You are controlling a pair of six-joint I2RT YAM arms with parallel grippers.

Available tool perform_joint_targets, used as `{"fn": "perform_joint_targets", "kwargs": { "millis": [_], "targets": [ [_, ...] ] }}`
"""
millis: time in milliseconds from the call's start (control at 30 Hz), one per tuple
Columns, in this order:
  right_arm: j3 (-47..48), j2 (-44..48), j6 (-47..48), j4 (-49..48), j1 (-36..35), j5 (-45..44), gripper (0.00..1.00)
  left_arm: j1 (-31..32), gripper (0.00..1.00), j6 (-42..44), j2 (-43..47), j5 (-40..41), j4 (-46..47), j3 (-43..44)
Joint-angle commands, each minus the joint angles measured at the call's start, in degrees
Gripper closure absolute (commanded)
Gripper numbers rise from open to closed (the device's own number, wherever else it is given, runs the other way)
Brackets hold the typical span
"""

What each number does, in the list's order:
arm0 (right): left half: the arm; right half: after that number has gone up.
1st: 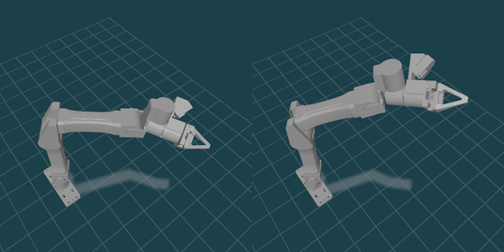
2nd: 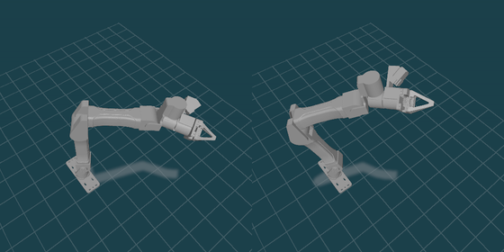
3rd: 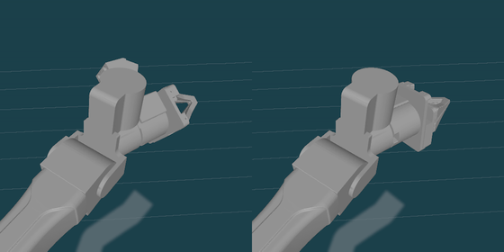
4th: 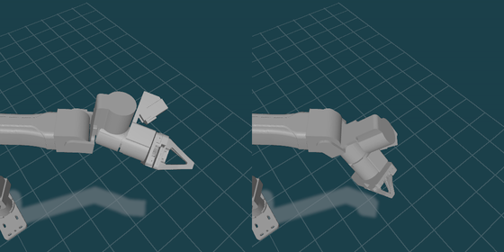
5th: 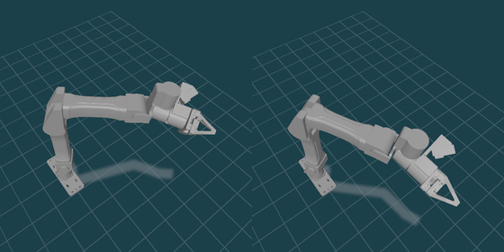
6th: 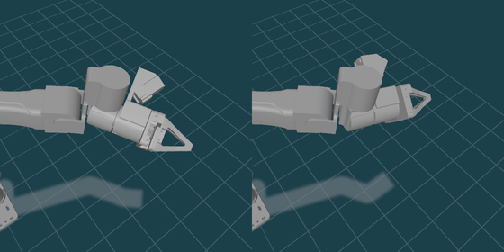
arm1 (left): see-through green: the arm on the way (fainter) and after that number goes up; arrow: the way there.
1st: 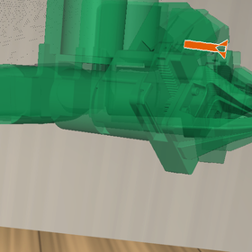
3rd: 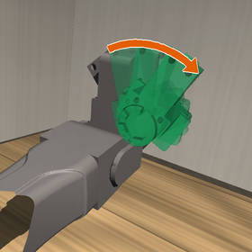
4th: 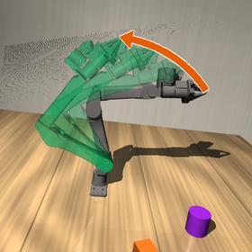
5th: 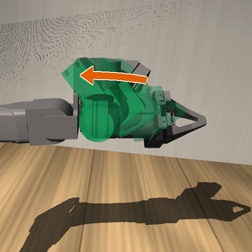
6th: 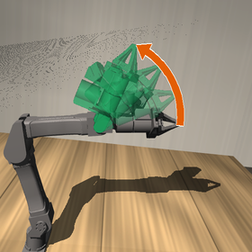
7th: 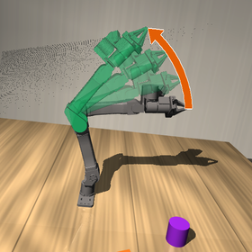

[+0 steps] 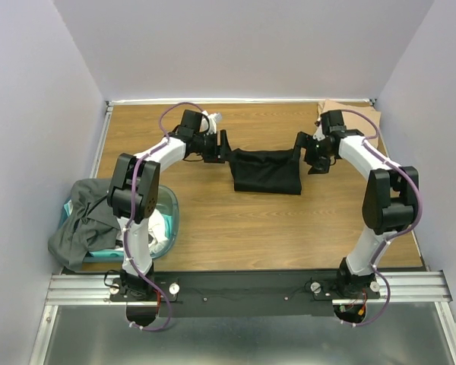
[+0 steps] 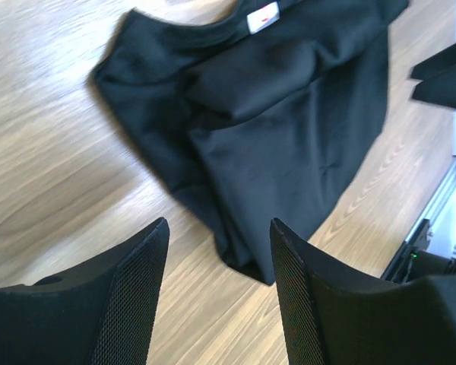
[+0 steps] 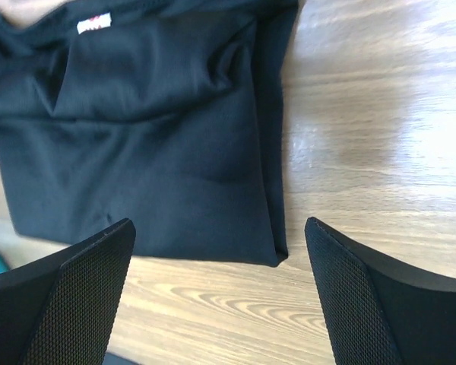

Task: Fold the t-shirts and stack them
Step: Fold the tshirt

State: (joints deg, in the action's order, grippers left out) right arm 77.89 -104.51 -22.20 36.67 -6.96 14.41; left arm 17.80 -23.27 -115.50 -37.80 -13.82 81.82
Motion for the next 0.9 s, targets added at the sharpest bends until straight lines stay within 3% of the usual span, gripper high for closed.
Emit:
{"fn": "perform_joint_targets", "kwargs": {
  "millis": [0, 233, 867],
  "targets": [
    [-3.79, 2.38, 3.64, -5.19, 2.56, 9.03, 0.01, 1.35, 0.26, -2.04, 0.28, -2.45, 4.33, 0.35],
    [-8.62, 2.21, 7.42, -9.85, 5.38, 15.98, 0.01, 2.94, 0.23, -4.33, -1.83, 1.67, 4.51, -0.08],
    [-12.94, -1.75, 9.36, -19.17, 6.7, 22.94, 0.01, 6.19, 0.22, -3.63, -6.84, 13.45, 0.38, 2.03]
  ]
}}
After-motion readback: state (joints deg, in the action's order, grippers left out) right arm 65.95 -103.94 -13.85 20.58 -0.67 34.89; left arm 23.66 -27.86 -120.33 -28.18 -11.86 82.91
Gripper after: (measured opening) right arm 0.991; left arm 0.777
